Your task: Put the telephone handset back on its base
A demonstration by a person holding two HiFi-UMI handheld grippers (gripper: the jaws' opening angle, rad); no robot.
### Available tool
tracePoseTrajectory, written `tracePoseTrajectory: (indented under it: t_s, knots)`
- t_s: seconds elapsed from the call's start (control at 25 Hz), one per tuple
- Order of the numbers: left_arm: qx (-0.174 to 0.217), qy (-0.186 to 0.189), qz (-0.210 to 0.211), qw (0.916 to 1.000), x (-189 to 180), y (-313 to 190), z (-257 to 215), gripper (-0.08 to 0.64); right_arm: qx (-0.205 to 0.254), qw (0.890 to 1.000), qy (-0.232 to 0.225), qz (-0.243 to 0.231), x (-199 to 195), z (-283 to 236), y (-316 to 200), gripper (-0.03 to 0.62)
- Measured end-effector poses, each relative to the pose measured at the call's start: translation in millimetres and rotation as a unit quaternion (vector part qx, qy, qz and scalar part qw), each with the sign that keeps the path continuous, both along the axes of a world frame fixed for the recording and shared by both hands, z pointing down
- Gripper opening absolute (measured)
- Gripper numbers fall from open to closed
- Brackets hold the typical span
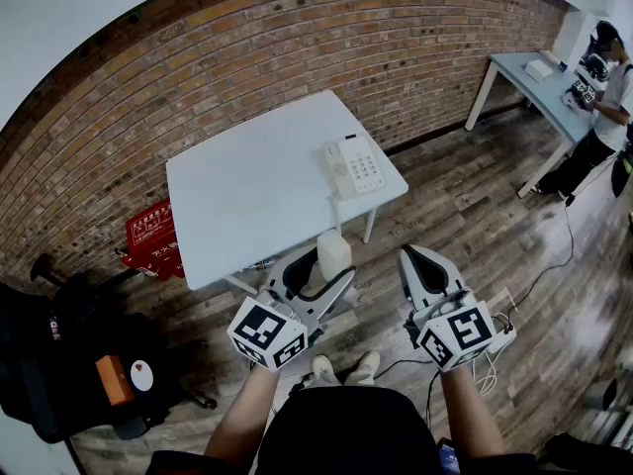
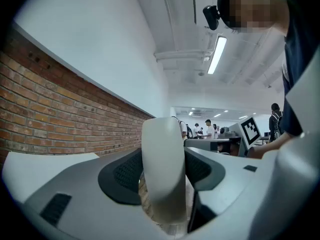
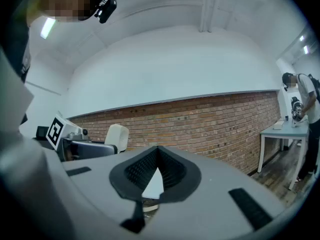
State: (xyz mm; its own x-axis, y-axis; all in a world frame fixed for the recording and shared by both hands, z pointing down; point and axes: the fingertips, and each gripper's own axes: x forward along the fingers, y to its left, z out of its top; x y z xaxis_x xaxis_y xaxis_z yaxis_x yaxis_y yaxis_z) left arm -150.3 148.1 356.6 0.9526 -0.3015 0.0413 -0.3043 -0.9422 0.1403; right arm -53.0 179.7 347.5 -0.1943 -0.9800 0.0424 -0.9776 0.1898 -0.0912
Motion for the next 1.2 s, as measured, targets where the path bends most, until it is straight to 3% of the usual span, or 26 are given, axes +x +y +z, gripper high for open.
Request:
tracePoseTrajectory:
  t_s: [0.2,0.44,1.2]
  knots:
    - [0.000,0.000,0.002,1.0000,5.9,3.9,2.1,0.255,0.011,1.000,-0.014,0.002,7.7,-1.9,4.9,0.012]
    - [0.002,-0.002,0.000,1.0000,18.2,3.7,1.0,0.255,0.011,1.000,0.002,-0.006,16.4,-3.1,2.8,0.012]
    - [-0.007,-0.008,-0.045,0.9989,54.9,3.9,22.9,0.255,0.008,0.999,-0.004,-0.042,58.9,14.9,-3.8,0.012]
